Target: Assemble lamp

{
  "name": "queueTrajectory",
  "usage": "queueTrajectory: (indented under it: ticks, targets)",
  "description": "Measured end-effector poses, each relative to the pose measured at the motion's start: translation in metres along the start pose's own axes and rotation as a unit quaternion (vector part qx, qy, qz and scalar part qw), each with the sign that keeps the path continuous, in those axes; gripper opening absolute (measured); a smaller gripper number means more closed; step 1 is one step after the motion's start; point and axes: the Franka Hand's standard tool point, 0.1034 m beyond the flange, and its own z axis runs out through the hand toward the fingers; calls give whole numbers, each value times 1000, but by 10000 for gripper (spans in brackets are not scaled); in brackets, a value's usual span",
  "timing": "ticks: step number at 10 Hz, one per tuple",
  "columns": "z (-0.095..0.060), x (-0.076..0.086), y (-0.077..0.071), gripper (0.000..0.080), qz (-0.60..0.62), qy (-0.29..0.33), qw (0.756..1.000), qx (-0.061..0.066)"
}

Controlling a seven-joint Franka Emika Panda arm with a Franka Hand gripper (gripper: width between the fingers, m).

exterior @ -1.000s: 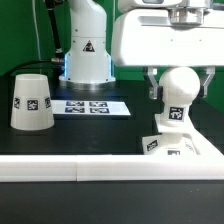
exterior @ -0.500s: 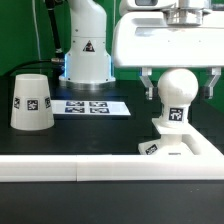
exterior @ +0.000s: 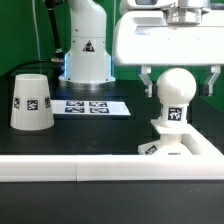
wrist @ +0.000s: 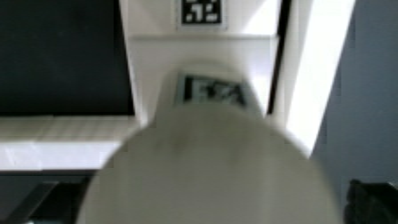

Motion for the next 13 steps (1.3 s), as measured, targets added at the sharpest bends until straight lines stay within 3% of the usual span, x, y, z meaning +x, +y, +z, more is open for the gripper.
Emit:
queueTrajectory:
  ticks: [3, 6, 10, 11, 13]
  targets:
    - [-27, -47, -3, 699, -4, -11, 1000, 3]
    - [-43, -100, 22, 699, 3, -24, 1000, 2]
    - [-38, -104, 25, 699, 15, -32, 999, -1]
    - [-35, -111, 33, 699, 29, -46, 999, -4]
    - [-42, -144, 73, 699, 46, -66, 997, -7]
